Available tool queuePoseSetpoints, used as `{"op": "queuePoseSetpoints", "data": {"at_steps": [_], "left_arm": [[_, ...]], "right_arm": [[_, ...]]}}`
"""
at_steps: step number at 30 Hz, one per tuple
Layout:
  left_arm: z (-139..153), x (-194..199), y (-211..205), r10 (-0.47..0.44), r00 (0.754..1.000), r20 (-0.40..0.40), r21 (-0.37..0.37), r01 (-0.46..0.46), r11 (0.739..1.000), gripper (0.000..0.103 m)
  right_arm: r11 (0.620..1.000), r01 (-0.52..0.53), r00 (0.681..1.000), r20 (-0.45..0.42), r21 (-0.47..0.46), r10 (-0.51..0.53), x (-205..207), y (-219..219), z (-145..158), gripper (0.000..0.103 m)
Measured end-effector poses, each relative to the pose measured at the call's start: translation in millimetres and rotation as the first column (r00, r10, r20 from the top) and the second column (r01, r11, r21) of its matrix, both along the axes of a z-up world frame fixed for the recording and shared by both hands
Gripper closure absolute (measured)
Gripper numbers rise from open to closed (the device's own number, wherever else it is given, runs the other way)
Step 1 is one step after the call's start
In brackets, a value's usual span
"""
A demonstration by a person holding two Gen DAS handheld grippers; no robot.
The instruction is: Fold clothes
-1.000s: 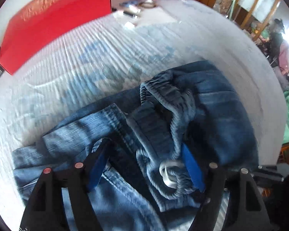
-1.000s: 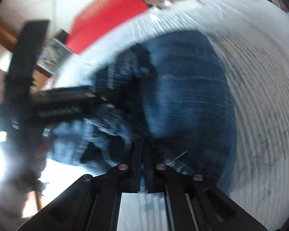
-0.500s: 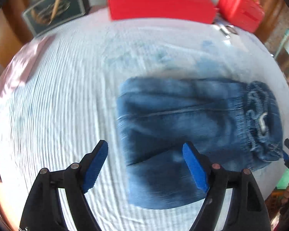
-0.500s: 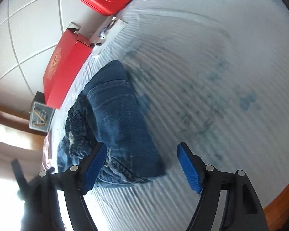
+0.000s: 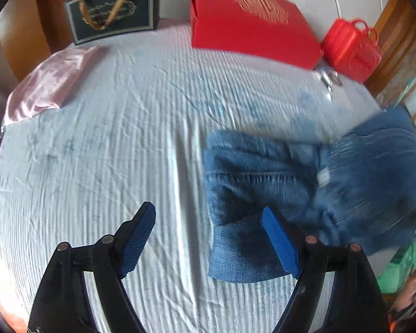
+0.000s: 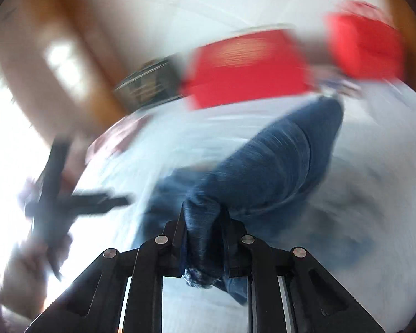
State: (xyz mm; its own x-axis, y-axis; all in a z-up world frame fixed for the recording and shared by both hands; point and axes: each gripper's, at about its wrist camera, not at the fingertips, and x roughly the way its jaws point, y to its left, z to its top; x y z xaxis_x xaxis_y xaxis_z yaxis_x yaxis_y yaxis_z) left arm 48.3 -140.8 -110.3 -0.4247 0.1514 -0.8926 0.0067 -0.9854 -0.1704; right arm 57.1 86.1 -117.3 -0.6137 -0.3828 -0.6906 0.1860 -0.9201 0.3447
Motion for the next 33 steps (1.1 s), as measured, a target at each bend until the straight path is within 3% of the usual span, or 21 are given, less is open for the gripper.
{"op": "queuePoseSetpoints", "data": {"at_steps": [4,7,10,14,15,18,20,23,26,28,29,31,33], "left_arm": [[4.7,2.5,-14.5,0.046,0.999,-0.004,0.013,-0.046,0.999,0.023],[-0.3,1.1,-14.4,0.045,0.999,0.013,0.028,-0.046,0.999,0.023],[-9.7,-3.8,-7.7,0.030,0.999,0.035,0.036,-0.031,0.999,0.023],[-13.4,-9.7,1.3,0.011,0.999,0.042,0.082,-0.014,0.997,0.023],[-12.1,-10.3,3.5,0.009,0.999,0.038,0.078,-0.012,0.997,0.023],[-8.4,-9.7,9.2,0.000,1.000,0.031,0.041,-0.001,0.999,0.023],[-9.5,-8.5,11.5,-0.004,0.999,0.042,0.032,0.003,0.999,0.023],[-2.1,0.7,13.4,0.000,0.999,0.037,0.022,-0.001,1.000,0.023],[17.0,16.5,17.0,-0.021,1.000,-0.013,0.028,0.021,0.999,0.023],[19.3,16.9,24.5,-0.053,0.998,-0.016,0.021,0.054,0.998,0.014],[15.6,14.1,30.5,-0.067,0.998,-0.014,0.004,0.067,0.998,0.002],[2.8,5.4,40.5,-0.076,0.997,0.001,-0.022,0.076,0.997,0.000],[-13.7,-4.0,48.1,-0.093,0.996,0.018,0.016,0.092,0.996,0.001]], "right_arm": [[0.983,-0.183,0.977,0.117,0.010,0.181,-45.7,-81.1,-60.0,0.077],[0.973,-0.229,0.955,0.195,-0.005,0.225,-63.7,-105.0,-95.2,0.074],[0.976,-0.207,0.960,0.178,-0.062,0.215,-62.1,-93.9,-80.1,0.070],[0.987,-0.119,0.989,0.078,-0.108,0.128,-31.1,-45.3,-37.0,0.030],[0.989,-0.092,0.993,0.058,-0.119,0.099,-23.1,-31.7,-27.7,0.027],[0.987,-0.023,0.999,0.039,-0.161,0.029,-7.1,0.8,-12.8,0.027],[0.991,0.054,0.994,0.097,-0.125,-0.042,-6.5,23.8,-24.1,0.030],[0.982,0.111,0.974,0.211,-0.153,-0.077,-7.7,45.7,-52.5,0.078],[0.982,0.109,0.964,0.257,-0.152,-0.067,-9.1,44.1,-71.8,0.080],[0.983,0.111,0.960,0.272,-0.146,-0.069,-7.3,41.0,-79.1,0.080],[0.982,0.116,0.958,0.277,-0.146,-0.072,-7.5,40.8,-81.5,0.080],[0.980,0.126,0.957,0.280,-0.154,-0.079,-11.2,42.4,-83.4,0.078],[0.978,0.137,0.957,0.277,-0.156,-0.090,-11.7,43.0,-83.9,0.069]]}}
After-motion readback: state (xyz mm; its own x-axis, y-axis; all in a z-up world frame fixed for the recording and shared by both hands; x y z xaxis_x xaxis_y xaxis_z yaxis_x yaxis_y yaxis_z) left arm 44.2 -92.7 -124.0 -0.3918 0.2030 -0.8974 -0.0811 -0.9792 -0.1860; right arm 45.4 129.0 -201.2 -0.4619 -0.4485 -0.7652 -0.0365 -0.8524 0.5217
